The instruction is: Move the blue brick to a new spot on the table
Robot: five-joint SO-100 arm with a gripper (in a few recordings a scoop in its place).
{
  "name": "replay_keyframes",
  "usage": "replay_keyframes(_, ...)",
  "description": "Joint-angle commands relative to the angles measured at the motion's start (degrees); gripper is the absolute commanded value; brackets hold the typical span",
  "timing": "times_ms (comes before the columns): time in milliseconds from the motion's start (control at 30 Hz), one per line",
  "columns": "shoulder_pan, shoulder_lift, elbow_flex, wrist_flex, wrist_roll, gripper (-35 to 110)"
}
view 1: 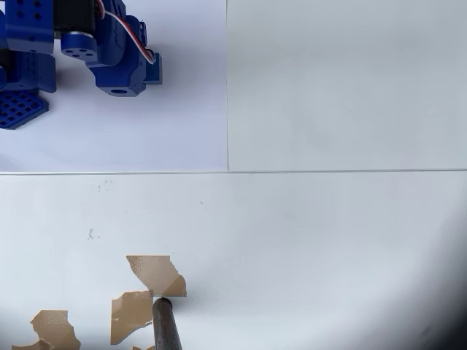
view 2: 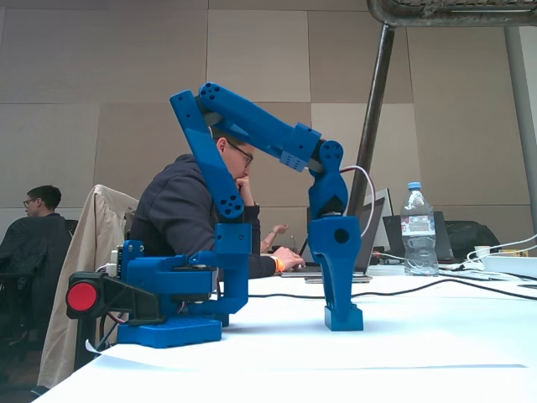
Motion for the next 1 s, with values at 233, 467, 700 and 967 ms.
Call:
replay_keyframes(233,0.88,-0.70,0.26,-2.99,-1.05,3)
replay_keyframes(467,3.43,6.50,-7.29,7.56,1.58,0)
replay_keyframes(700,17.84,10.81,-16.17,15.56,-2.37,0)
replay_keyframes(967,42.54,-4.39,-30.41,16.88,-6.59,0)
